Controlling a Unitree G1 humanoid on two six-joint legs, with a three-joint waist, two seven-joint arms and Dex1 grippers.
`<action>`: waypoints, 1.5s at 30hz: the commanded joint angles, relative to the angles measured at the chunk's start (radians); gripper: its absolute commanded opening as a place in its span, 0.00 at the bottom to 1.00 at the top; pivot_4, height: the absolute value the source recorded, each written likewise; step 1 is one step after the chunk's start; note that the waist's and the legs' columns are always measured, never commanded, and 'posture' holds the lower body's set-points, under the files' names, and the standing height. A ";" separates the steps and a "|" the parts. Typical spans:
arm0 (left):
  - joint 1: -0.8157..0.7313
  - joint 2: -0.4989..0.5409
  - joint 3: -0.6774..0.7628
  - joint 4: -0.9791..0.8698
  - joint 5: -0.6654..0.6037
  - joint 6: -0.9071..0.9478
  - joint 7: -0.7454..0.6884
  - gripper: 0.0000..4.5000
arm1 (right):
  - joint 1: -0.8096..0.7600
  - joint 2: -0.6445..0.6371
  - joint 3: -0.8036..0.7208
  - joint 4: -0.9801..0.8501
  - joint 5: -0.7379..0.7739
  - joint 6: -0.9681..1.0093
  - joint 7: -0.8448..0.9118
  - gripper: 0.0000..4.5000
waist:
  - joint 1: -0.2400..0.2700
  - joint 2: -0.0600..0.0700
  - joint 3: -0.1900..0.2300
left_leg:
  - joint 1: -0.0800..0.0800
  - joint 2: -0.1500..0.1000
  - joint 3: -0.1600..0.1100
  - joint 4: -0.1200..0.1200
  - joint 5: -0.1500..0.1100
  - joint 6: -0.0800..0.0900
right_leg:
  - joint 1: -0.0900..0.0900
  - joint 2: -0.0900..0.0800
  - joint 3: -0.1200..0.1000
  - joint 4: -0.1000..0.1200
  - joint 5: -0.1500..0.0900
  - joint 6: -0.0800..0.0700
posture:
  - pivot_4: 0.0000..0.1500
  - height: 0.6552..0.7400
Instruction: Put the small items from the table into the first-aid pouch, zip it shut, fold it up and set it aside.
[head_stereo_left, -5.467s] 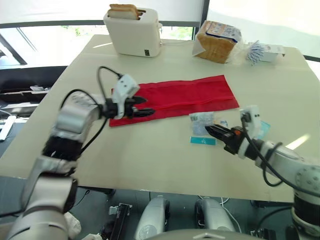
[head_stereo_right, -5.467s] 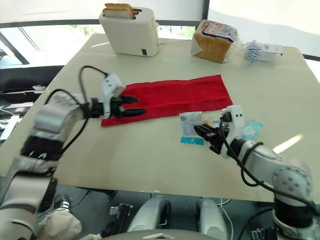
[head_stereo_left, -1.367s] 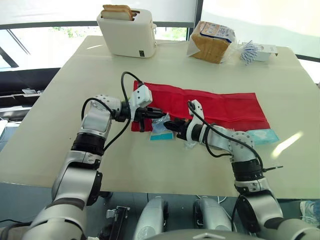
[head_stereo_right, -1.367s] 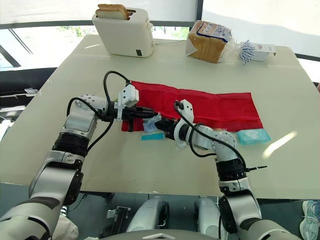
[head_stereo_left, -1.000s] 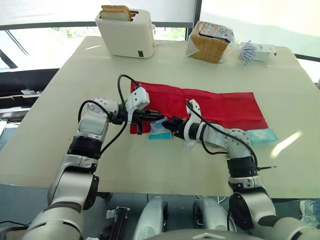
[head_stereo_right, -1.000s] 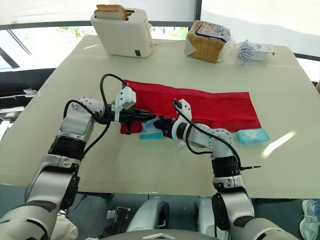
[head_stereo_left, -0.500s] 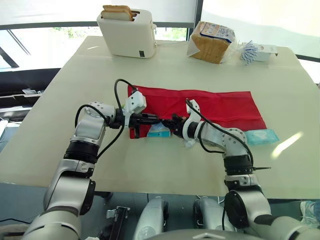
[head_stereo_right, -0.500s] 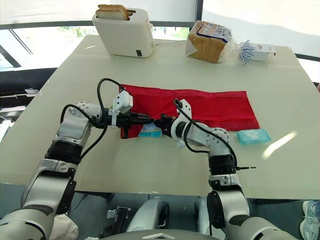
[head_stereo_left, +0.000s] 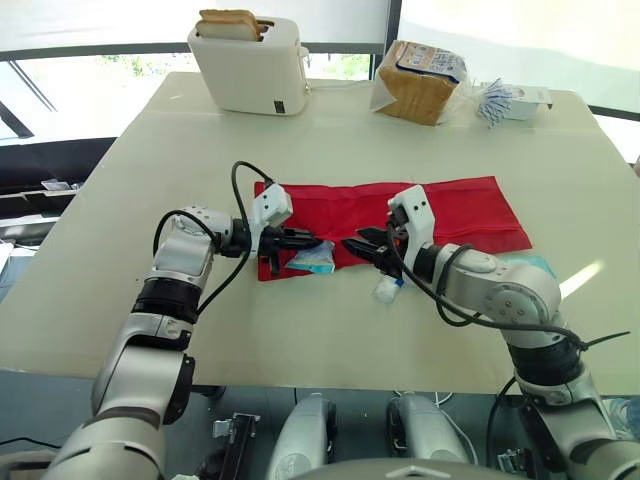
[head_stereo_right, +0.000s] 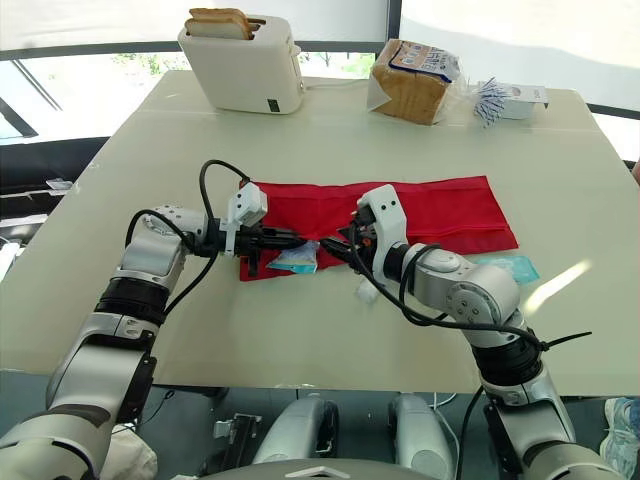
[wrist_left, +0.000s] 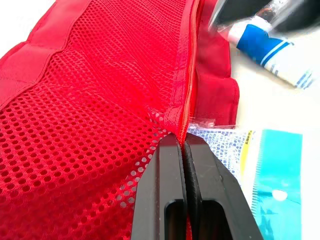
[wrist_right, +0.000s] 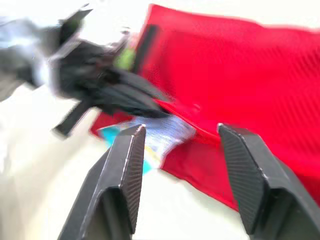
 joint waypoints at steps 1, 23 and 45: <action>-0.004 0.003 0.009 -0.039 -0.015 0.025 0.001 0.00 | -0.030 -0.033 0.096 -0.007 -0.096 -0.064 0.109 0.18 | 0.002 0.000 0.000 | 0.000 0.000 0.000 0.000 0.000 0.000 | 0.000 0.000 0.000 0.000 0.000 0.000 | 1.00 1.00; 0.036 0.016 0.020 -0.146 -0.043 0.120 -0.001 0.00 | -0.144 0.128 0.285 0.452 -0.606 -0.342 0.268 0.02 | 0.003 0.000 0.000 | 0.000 -0.001 0.001 0.000 0.003 -0.005 | 0.000 -0.001 0.000 0.000 0.000 0.000 | 1.00 1.00; -0.002 0.031 0.013 -0.074 -0.026 0.099 0.022 0.00 | -0.127 0.073 0.207 0.280 -0.552 -0.258 0.528 0.02 | 0.002 0.000 0.000 | 0.000 -0.001 0.000 -0.001 0.004 -0.006 | -0.001 -0.001 0.000 0.000 0.000 0.000 | 1.00 1.00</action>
